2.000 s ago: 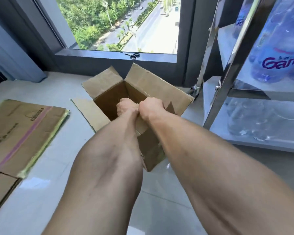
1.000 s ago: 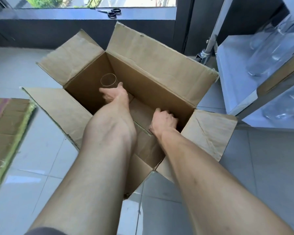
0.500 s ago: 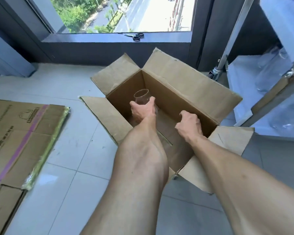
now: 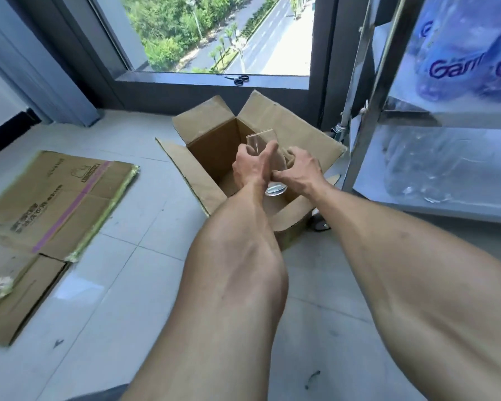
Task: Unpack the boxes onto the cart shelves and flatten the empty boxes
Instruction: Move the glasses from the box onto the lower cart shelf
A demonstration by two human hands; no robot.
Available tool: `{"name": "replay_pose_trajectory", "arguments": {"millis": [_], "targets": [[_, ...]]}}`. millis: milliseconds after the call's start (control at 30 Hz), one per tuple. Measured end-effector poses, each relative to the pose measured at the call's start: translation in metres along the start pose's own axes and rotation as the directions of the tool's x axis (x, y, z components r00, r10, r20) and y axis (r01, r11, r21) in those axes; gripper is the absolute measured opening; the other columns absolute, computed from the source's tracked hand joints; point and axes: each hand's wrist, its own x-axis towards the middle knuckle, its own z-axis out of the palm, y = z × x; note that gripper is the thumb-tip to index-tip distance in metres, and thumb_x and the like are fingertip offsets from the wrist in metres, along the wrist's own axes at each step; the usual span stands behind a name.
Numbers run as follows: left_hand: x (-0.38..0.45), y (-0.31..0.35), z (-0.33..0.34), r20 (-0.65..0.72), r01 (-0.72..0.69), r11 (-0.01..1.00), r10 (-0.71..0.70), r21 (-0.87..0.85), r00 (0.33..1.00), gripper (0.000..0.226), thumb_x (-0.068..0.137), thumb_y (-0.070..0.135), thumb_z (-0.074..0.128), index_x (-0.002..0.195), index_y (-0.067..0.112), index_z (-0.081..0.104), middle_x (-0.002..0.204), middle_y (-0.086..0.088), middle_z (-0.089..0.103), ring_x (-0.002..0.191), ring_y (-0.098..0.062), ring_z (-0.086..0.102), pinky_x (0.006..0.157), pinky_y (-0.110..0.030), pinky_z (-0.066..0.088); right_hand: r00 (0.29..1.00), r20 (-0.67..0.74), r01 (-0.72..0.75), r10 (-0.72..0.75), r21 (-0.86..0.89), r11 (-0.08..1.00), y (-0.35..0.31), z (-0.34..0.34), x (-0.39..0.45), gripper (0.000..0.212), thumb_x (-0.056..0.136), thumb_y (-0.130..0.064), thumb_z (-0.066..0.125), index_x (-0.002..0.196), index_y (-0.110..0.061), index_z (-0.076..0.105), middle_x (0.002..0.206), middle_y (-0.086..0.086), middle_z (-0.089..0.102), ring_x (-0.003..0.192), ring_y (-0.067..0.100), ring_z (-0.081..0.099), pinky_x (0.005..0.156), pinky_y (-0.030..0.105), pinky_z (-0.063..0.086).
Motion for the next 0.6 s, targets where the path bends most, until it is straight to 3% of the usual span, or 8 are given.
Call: {"name": "replay_pose_trajectory", "arguments": {"millis": [167, 233, 300, 400, 433, 500, 600], "targets": [[-0.066, 0.012, 0.012, 0.003, -0.039, 0.999, 0.039, 0.022, 0.999, 0.048, 0.069, 0.064, 0.053, 0.079, 0.017, 0.056, 0.079, 0.0, 0.064, 0.078, -0.023, 0.06, 0.071, -0.038, 0.047, 0.997, 0.071, -0.015, 0.006, 0.121, 0.993, 0.022, -0.039, -0.038, 0.028, 0.066, -0.036, 0.079, 0.08, -0.02, 0.06, 0.079, -0.002, 0.064, 0.081, 0.022, 0.059, 0.065, 0.03, 0.046], [-0.089, 0.019, 0.022, 0.001, -0.067, 0.998, 0.067, -0.008, 0.998, 0.05, 0.078, 0.063, 0.042, 0.076, 0.018, 0.063, 0.079, -0.002, 0.068, 0.081, -0.025, 0.063, 0.076, -0.04, 0.049, 0.998, 0.062, -0.022, 0.014, 0.125, 0.992, 0.035, -0.059, -0.052, 0.034, 0.063, -0.037, 0.085, 0.073, -0.021, 0.057, 0.074, -0.007, 0.055, 0.077, 0.018, 0.051, 0.058, 0.025, 0.038], [-0.102, 0.027, 0.032, -0.033, -0.028, 0.994, 0.024, -0.108, 0.999, 0.056, 0.084, 0.061, 0.036, 0.064, 0.019, 0.067, 0.068, -0.001, 0.07, 0.077, -0.025, 0.066, 0.077, -0.041, 0.051, 0.998, 0.055, -0.04, 0.032, 0.144, 0.989, 0.05, -0.079, -0.066, 0.045, 0.057, -0.037, 0.09, 0.087, -0.021, 0.06, 0.087, -0.005, 0.055, 0.083, 0.017, 0.05, 0.066, 0.024, 0.038], [-0.118, 0.039, 0.054, -0.017, 0.026, 0.977, -0.03, -0.211, 0.999, 0.067, 0.082, 0.061, 0.031, 0.05, 0.016, 0.069, 0.055, 0.0, 0.069, 0.068, -0.024, 0.069, 0.08, -0.042, 0.055, 0.998, -0.016, -0.057, 0.06, 0.149, 0.987, 0.081, -0.105, -0.08, 0.045, 0.056, -0.037, 0.092, 0.086, -0.019, 0.063, 0.087, -0.004, 0.056, 0.086, 0.018, 0.053, 0.068, 0.026, 0.039], [-0.139, 0.046, 0.078, 0.024, 0.043, 0.978, -0.039, -0.203, 0.999, 0.069, 0.081, 0.061, 0.029, 0.049, 0.015, 0.069, 0.054, -0.001, 0.068, 0.067, -0.025, 0.07, 0.082, -0.042, 0.055, 0.992, -0.077, -0.088, 0.103, 0.178, 0.98, 0.103, -0.126, -0.094, 0.053, 0.057, -0.038, 0.092, 0.097, -0.017, 0.066, 0.093, -0.002, 0.059, 0.089, 0.018, 0.055, 0.071, 0.025, 0.04], [-0.144, 0.047, 0.09, 0.009, 0.057, 0.974, -0.056, -0.217, 0.998, 0.068, 0.079, 0.06, 0.029, 0.049, 0.016, 0.07, 0.054, -0.004, 0.069, 0.069, -0.028, 0.07, 0.085, -0.043, 0.054, 0.984, -0.115, -0.11, 0.134, 0.193, 0.975, 0.112, -0.135, -0.098, 0.072, 0.057, -0.04, 0.093, 0.116, -0.012, 0.063, 0.107, 0.001, 0.06, 0.098, 0.018, 0.058, 0.078, 0.023, 0.04], [-0.169, 0.049, 0.124, 0.029, 0.044, 0.994, -0.041, -0.102, 0.999, 0.063, 0.08, 0.057, 0.031, 0.063, 0.014, 0.072, 0.067, -0.008, 0.072, 0.074, -0.032, 0.067, 0.078, -0.039, 0.054, 0.966, -0.184, -0.155, 0.181, 0.149, 0.977, 0.14, -0.162, -0.114, 0.075, 0.057, -0.043, 0.091, 0.118, -0.011, 0.06, 0.114, 0.003, 0.061, 0.104, 0.02, 0.058, 0.079, 0.024, 0.039]]}}
